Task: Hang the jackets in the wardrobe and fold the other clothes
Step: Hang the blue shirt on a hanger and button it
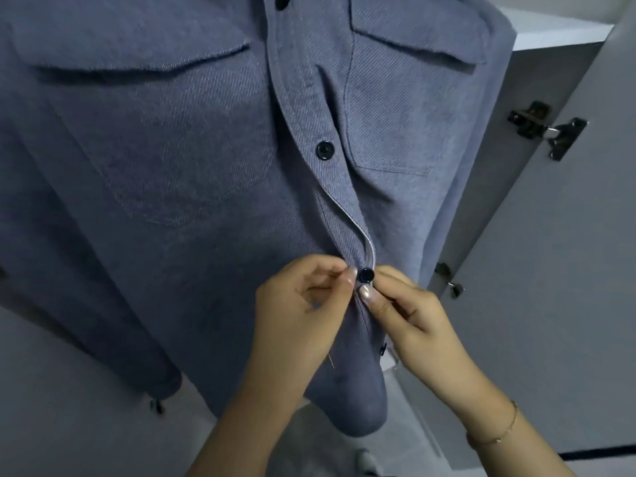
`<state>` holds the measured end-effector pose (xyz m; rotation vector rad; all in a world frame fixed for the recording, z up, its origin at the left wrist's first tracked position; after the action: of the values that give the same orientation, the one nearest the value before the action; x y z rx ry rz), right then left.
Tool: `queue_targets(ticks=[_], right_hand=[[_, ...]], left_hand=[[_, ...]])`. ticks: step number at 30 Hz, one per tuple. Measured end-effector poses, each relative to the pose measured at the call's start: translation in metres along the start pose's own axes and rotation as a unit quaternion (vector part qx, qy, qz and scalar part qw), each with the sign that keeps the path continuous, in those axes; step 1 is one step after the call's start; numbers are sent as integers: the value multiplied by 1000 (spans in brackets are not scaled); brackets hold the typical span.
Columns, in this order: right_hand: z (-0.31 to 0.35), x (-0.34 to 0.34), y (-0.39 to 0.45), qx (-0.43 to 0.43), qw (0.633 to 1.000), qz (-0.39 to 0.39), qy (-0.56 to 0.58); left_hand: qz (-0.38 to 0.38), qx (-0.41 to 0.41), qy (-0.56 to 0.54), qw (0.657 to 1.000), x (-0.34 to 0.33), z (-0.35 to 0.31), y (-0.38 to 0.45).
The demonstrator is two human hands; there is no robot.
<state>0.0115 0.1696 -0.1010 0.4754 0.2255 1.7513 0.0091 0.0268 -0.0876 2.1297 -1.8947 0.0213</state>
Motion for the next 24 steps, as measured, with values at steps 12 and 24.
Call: queue_targets(ticks=[12, 24], right_hand=[[-4, 14, -1, -116, 966, -158, 168], [20, 11, 0, -113, 965, -185, 146]], left_hand=[[12, 14, 0, 1000, 3, -4, 8], [-54, -40, 46, 997, -11, -11, -1]])
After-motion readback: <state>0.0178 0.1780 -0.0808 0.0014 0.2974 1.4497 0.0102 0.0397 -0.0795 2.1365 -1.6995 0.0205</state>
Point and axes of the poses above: each hand's wrist, its own y-axis towards the middle knuckle, its own x-axis out of the back of the hand, z = x × y, the point moved 2 cm from there along y, towards the middle knuckle, and after that the axes turned 6 degrees about y, right-handed, at the moved point
